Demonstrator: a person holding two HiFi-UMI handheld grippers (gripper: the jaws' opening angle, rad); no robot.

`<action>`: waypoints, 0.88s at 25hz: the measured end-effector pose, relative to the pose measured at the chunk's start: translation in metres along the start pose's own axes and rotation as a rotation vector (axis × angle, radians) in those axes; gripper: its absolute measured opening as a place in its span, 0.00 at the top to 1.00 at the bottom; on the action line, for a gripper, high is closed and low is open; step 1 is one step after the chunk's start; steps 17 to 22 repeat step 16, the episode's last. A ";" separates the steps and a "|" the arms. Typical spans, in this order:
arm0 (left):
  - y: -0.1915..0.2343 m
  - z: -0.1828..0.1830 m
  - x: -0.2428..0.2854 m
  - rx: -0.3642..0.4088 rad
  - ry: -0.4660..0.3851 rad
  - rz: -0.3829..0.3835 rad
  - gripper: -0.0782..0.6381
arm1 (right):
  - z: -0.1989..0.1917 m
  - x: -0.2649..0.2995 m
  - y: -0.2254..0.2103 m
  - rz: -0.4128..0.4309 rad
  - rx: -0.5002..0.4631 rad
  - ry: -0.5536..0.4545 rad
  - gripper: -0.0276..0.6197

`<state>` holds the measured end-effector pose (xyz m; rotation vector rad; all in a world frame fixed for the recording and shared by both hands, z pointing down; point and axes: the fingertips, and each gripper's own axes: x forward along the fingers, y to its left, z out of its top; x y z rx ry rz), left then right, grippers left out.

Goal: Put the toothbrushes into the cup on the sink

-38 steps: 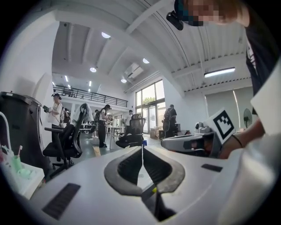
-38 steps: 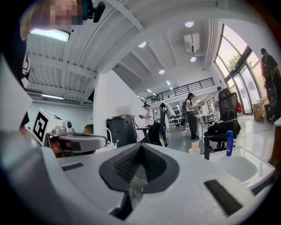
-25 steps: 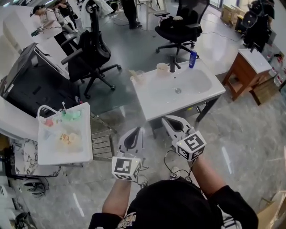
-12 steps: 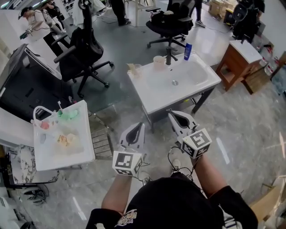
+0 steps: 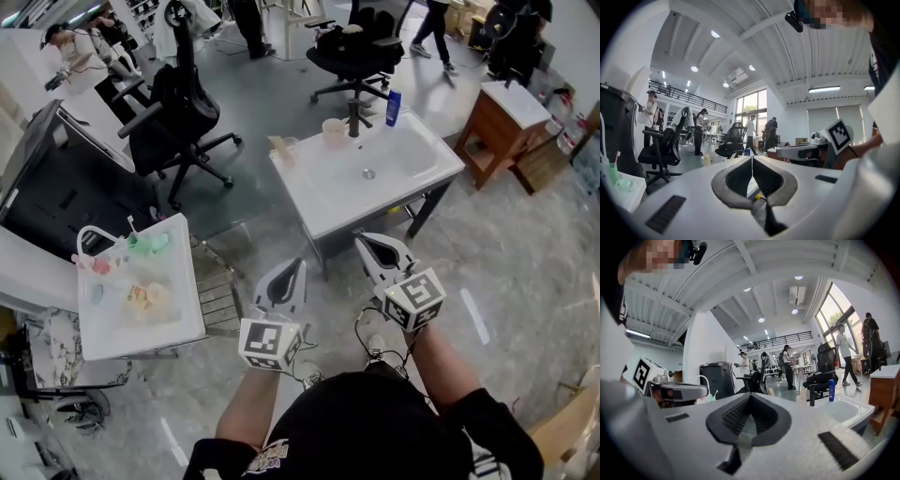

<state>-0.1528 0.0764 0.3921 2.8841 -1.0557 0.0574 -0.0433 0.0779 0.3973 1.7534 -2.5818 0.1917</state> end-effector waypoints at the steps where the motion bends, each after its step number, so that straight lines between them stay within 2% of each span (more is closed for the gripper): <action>1: -0.001 0.000 0.000 0.001 -0.002 0.000 0.88 | 0.000 -0.001 -0.001 -0.001 -0.001 -0.001 0.95; 22: -0.007 0.004 0.003 0.000 -0.010 0.009 0.88 | 0.004 -0.007 -0.007 0.001 -0.003 -0.009 0.95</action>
